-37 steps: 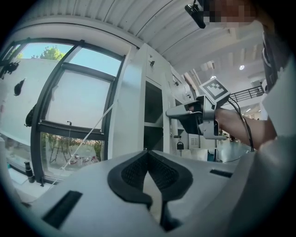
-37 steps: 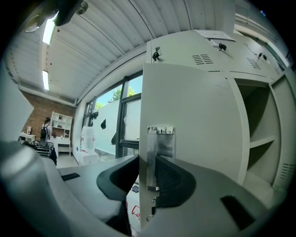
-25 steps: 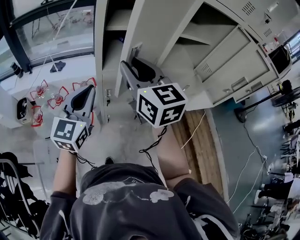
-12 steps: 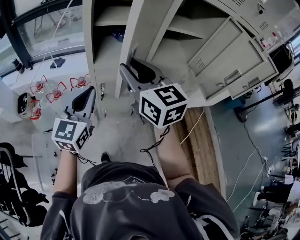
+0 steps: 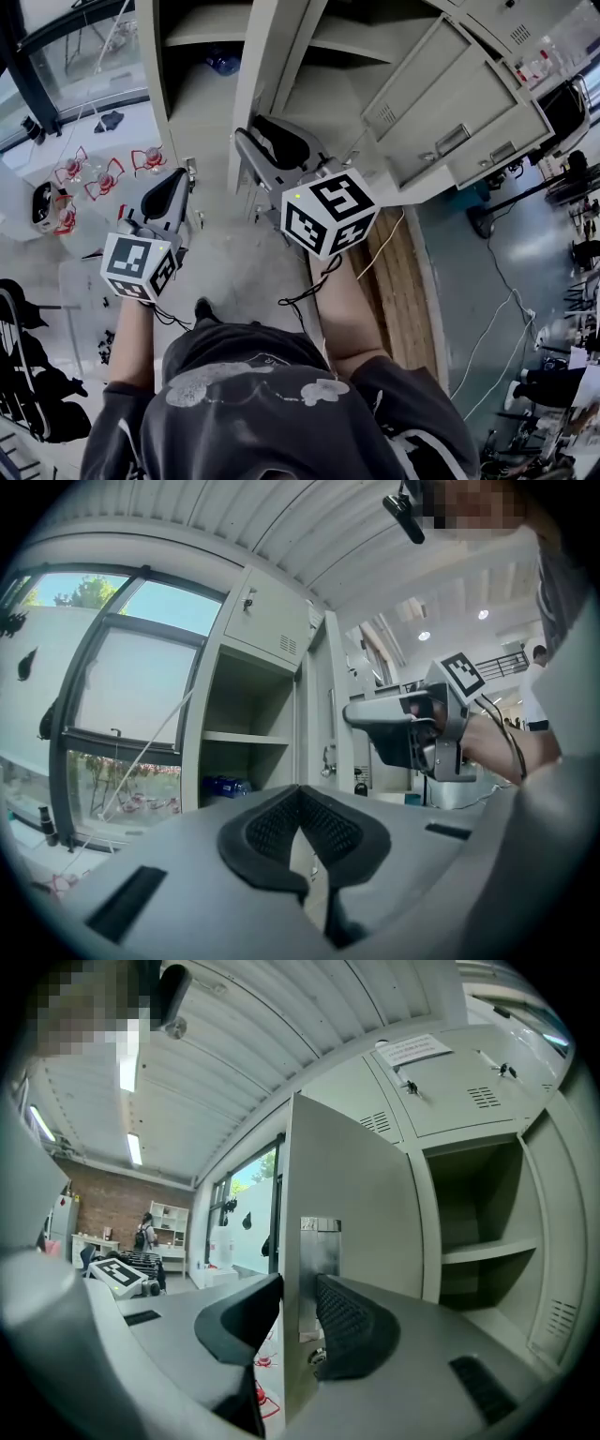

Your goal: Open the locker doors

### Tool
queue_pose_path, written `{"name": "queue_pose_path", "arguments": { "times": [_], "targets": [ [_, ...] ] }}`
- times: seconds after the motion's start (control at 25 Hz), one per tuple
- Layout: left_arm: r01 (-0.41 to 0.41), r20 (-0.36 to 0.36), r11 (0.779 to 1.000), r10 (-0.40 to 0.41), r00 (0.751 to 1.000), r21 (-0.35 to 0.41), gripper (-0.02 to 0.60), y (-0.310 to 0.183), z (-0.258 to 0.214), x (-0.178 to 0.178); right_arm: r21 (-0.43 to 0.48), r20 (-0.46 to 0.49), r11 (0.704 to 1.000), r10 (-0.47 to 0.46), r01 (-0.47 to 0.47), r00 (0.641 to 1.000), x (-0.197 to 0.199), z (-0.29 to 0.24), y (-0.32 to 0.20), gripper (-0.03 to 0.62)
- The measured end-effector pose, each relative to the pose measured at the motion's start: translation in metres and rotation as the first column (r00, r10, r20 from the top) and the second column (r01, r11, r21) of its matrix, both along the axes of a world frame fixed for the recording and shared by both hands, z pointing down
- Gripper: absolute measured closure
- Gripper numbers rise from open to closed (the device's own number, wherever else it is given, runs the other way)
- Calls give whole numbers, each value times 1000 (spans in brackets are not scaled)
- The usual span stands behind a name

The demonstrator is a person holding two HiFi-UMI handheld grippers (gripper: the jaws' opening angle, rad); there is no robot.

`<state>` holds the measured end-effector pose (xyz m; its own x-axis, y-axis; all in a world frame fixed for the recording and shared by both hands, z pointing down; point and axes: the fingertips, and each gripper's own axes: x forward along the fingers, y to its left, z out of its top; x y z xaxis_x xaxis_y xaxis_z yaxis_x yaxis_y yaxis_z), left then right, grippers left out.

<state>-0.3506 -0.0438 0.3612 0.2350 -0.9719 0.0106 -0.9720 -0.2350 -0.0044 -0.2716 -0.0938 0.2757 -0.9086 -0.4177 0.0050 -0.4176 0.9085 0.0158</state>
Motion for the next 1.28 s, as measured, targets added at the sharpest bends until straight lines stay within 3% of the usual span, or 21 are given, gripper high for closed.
{"name": "queue_pose_path", "arguments": {
  "times": [0.36, 0.56, 1.08, 1.28],
  "targets": [
    [-13, 6, 1000, 13, 1000, -11, 572, -2, 2, 31, 23, 13, 998, 63, -63, 998, 46, -2, -2, 461],
    [-37, 11, 999, 37, 999, -10, 572, -3, 2, 53, 29, 13, 994, 109, -109, 994, 75, 0, -4, 503],
    [-68, 33, 998, 68, 997, -6, 572, 2, -4, 95, 15, 17, 972, 236, -236, 972, 136, 1, -29, 523],
    [-55, 45, 998, 56, 997, -10, 572, 11, -3, 105, 52, 27, 957, 284, -285, 959, 153, 0, -36, 523]
  ]
}}
